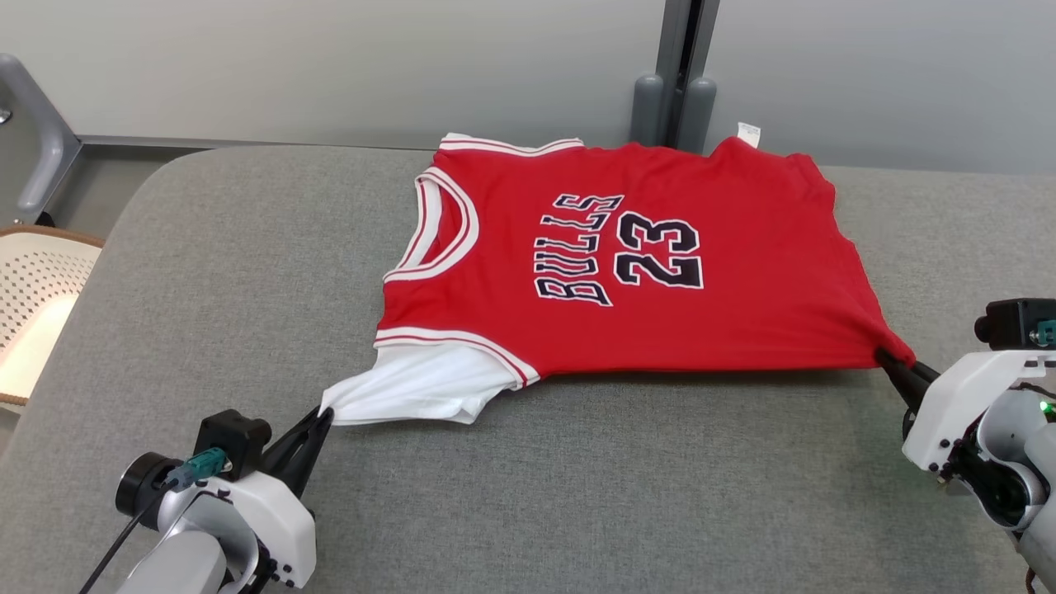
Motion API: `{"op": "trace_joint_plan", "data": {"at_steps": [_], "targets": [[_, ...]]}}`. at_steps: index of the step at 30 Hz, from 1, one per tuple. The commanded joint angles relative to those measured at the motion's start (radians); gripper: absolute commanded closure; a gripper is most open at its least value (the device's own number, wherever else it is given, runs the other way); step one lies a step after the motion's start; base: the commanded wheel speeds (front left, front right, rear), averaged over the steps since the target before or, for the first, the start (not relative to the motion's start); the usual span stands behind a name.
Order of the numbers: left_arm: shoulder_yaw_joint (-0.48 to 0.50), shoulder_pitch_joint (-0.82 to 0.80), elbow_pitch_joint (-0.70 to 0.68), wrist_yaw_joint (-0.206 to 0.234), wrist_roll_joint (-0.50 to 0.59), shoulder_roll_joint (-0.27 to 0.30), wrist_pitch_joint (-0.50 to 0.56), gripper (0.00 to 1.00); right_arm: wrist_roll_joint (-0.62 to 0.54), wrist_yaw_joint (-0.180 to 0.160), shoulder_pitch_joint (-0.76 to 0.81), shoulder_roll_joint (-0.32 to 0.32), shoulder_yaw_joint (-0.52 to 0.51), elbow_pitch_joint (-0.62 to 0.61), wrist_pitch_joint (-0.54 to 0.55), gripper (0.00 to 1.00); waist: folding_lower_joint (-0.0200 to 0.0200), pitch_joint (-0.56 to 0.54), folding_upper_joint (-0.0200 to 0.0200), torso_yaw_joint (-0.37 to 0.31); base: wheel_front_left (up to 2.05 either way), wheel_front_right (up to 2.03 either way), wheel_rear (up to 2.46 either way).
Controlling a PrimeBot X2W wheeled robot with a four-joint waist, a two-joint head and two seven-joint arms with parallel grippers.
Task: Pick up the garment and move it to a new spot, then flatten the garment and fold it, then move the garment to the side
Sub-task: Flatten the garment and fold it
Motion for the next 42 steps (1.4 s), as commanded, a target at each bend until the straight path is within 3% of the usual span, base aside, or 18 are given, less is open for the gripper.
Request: {"op": "trace_joint_plan", "data": {"at_steps": [1, 12, 19, 31, 36, 42], "targets": [[-0.012, 0.015, -0.008, 0.002, -0.019, 0.021, 0.005, 1.0, 0.012, -0.002, 0.018, -0.02, 0.008, -0.002, 0.01, 1.0, 0.0, -0.011, -0.0001, -0.005, 0.0, 0.0, 0.0], [-0.109, 0.106, -0.137, 0.002, -0.118, 0.156, 0.052, 1.0, 0.139, -0.003, 0.113, -0.091, 0.082, -0.1, 0.138, 1.0, 0.0, -0.103, -0.0001, -0.016, 0.0, 0.0, 0.0], [-0.188, 0.157, -0.311, 0.002, -0.202, 0.27, 0.181, 1.0, 0.22, -0.002, 0.184, -0.172, 0.105, -0.214, 0.242, 1.0, 0.0, -0.126, -0.0001, -0.017, 0.0, 0.0, 0.0], [-0.24, 0.237, -0.589, 0.002, -0.338, 0.45, 0.368, 1.0, 0.3, -0.002, 0.291, -0.281, 0.119, -0.354, 0.421, 1.0, 0.0, -0.131, -0.0001, -0.018, 0.0, 0.0, 0.0], [-0.231, 0.226, -0.655, 0.024, -0.339, 0.487, 0.4, 1.0, 0.318, -0.002, 0.292, -0.286, 0.08, -0.362, 0.445, 1.0, 0.0, -0.125, -0.0001, -0.022, 0.0, 0.0, 0.0], [-0.216, 0.174, -0.692, 0.044, -0.325, 0.49, 0.423, 1.0, 0.323, -0.002, 0.265, -0.271, 0.034, -0.373, 0.482, 1.0, 0.0, -0.104, -0.0001, -0.028, 0.0, 0.0, 0.0]]}}
